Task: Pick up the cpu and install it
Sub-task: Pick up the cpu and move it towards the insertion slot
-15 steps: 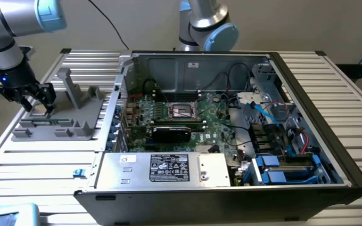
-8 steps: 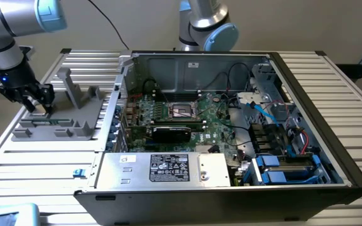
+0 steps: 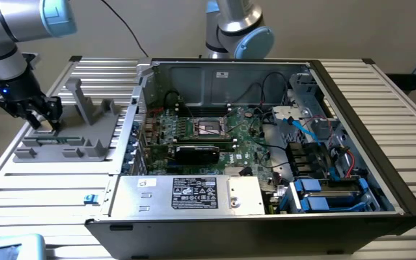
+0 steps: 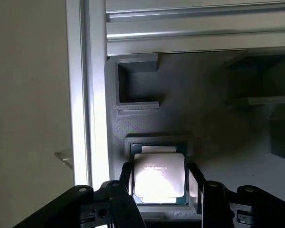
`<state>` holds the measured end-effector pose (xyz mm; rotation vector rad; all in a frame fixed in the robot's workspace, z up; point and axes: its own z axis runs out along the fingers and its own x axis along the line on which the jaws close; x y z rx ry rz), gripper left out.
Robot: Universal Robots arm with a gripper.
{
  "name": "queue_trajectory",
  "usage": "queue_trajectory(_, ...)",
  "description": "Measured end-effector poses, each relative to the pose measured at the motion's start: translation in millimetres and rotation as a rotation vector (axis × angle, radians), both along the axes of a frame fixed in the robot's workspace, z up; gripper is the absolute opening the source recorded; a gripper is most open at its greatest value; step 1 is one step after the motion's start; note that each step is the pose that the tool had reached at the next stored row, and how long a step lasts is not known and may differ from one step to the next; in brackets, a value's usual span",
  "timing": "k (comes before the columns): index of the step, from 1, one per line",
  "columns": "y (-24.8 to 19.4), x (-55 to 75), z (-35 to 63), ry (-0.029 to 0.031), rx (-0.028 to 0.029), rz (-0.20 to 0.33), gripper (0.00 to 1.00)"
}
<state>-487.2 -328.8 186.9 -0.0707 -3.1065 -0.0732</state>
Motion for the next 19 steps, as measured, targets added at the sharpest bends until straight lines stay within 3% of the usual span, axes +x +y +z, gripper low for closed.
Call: queue_trajectory(19, -0.1, 0.0, 1.4, 0.0002, 0.0007, 0.0, 0.55)
